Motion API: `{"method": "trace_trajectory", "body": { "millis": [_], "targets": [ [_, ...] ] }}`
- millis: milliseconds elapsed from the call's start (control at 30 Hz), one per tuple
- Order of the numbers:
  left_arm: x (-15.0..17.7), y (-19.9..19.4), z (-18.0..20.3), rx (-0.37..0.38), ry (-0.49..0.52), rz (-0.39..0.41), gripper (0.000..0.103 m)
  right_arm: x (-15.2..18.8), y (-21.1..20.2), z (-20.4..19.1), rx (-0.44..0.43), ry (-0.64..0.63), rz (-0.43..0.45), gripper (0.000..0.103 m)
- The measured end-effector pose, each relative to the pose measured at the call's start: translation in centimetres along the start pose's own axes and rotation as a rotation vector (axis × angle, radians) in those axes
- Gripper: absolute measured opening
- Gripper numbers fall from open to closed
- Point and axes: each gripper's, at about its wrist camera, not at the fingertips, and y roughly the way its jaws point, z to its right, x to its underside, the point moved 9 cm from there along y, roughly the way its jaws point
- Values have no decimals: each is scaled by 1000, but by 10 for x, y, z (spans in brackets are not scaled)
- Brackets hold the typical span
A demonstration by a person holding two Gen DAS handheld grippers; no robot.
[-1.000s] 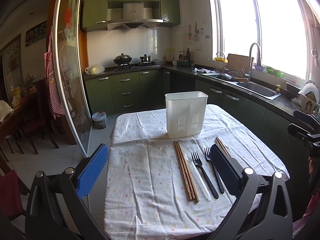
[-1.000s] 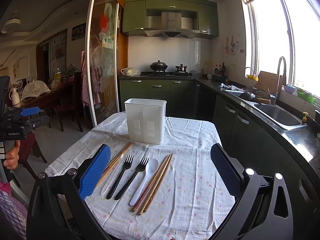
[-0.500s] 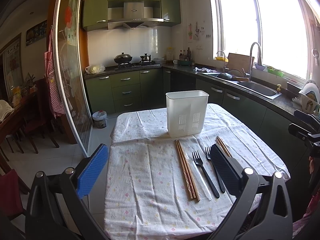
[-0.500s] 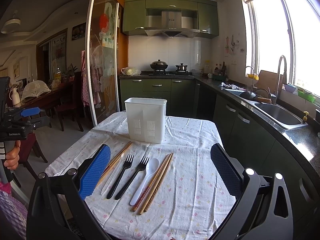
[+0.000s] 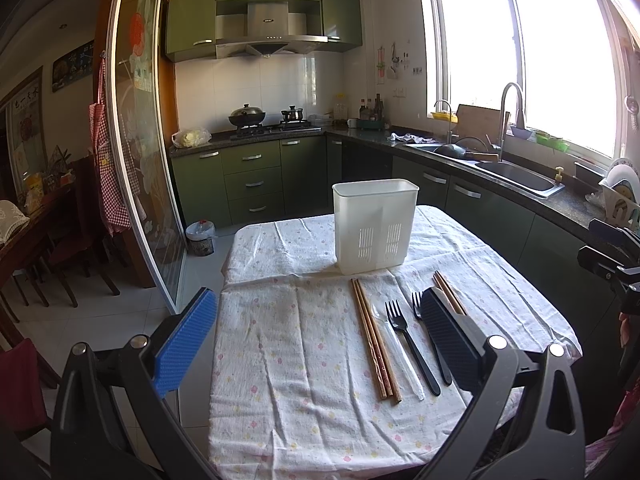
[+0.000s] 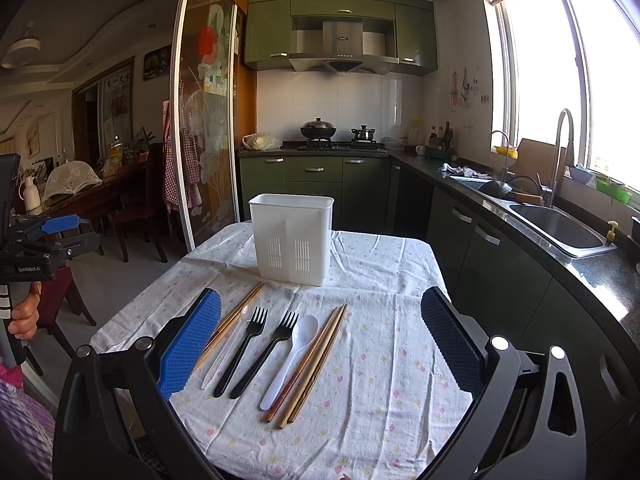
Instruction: Organize utensils
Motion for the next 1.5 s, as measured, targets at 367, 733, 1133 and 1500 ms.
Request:
{"method": "trace_trajectory", "body": {
  "millis": [367, 733, 1133, 1500],
  "targets": [
    [14, 52, 3, 54, -21, -194, 97, 12, 32, 4, 15, 13, -109, 99],
    [81, 166, 70, 257, -96, -700, 97, 52, 102, 27, -56, 200, -386, 99],
    [101, 199, 116, 221, -93, -887, 55, 56, 95, 37, -67, 222, -407, 99],
    [111, 221, 129, 125, -71, -916, 27, 54, 89, 37, -76, 212, -395, 99]
  ]
}}
